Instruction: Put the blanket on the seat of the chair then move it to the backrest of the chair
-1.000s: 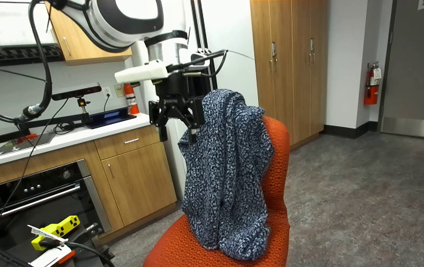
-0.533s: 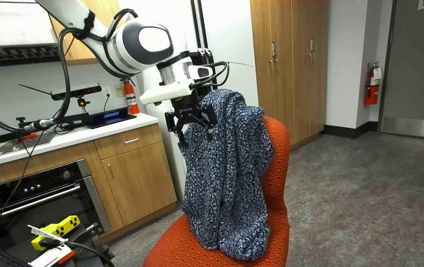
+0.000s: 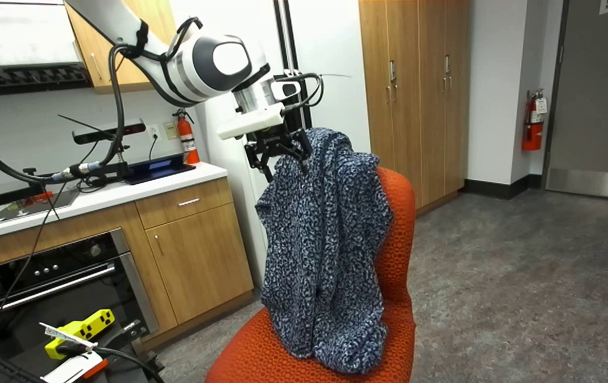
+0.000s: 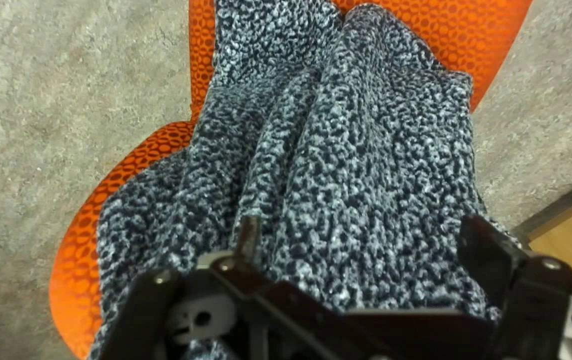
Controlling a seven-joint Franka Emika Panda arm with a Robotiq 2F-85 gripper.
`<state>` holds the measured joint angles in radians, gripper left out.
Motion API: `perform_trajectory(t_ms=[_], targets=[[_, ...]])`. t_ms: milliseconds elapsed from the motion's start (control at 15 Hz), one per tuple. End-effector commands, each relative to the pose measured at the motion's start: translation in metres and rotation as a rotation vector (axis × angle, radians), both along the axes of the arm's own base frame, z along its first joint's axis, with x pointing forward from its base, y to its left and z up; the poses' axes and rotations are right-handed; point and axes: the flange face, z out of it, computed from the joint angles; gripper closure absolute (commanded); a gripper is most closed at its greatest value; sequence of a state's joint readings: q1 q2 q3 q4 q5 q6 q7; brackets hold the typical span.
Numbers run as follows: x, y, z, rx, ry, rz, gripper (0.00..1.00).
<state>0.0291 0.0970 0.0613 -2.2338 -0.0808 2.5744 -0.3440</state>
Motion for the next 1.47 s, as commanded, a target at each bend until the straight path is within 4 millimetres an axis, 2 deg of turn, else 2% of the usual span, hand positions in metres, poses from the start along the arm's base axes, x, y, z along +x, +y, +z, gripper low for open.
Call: perform_trajectory(t_ms=[0,400,533,933,1133,1400], targets=[[0.005,0.003,0.001,0.004,-0.003,0.001,0.0],[0.01,0.003,0.001,0.01,-0.008,0.005,0.0],[0.015,0.009,0.003,0.028,-0.02,0.045,0.0],[0.069,0.022,0.005,0.067,-0.105,0.184,0.0],[0.099,0.017,-0.012,0.089,-0.111,0.219,0.0],[0.129,0.011,-0.039,0.112,-0.097,0.253,0.0]])
